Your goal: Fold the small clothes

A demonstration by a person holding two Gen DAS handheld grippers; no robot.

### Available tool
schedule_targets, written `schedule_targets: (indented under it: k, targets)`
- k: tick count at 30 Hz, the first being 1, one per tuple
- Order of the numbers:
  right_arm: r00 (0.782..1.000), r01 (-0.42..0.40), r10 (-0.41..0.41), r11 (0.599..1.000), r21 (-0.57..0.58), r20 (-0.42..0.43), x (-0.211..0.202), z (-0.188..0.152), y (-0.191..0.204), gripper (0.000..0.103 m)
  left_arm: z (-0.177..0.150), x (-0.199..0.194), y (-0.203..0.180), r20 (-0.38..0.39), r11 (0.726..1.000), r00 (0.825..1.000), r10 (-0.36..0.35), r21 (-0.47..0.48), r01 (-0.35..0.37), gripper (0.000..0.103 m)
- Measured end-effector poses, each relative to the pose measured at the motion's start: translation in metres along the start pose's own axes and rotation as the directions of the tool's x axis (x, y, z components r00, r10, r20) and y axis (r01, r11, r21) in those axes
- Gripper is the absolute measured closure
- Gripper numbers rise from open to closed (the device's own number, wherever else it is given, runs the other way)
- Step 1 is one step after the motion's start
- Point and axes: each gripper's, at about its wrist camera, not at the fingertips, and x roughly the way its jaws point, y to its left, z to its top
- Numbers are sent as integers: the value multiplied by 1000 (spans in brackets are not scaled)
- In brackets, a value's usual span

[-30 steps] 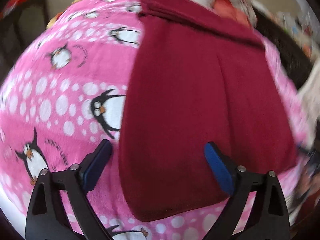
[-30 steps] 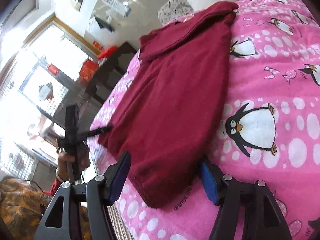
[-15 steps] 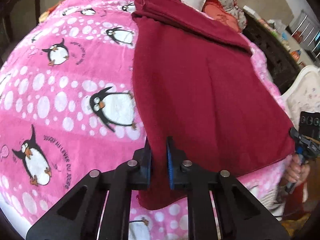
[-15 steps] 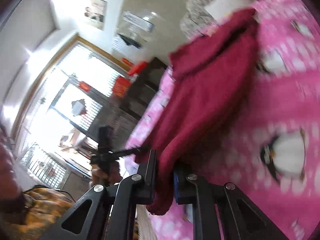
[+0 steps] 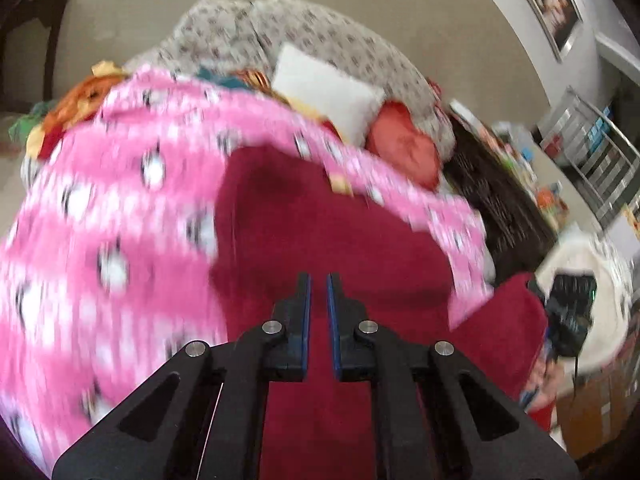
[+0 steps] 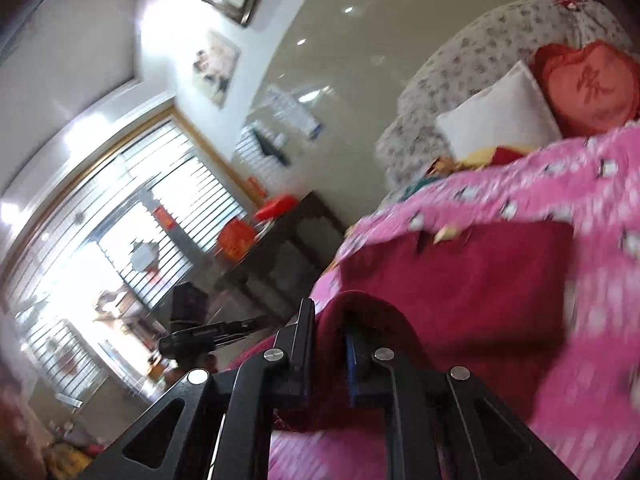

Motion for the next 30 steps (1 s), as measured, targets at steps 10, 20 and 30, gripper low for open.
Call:
schedule_targets:
  k: [10,20,30]
  targets:
    - [959,284,-279,953,106,-54,93,62,-117,93,14,31,-2,-85,999,996,-13,47,17,96]
    - [959,280,-272,950,139,-77,54,45,-90,52,-74,20,15,-179,991,975,130,59,-121,83]
    - [850,124,-60,988,88,-523,114,-101,-25,52,-88,15,26,-132,980,972,196,70,-188,83]
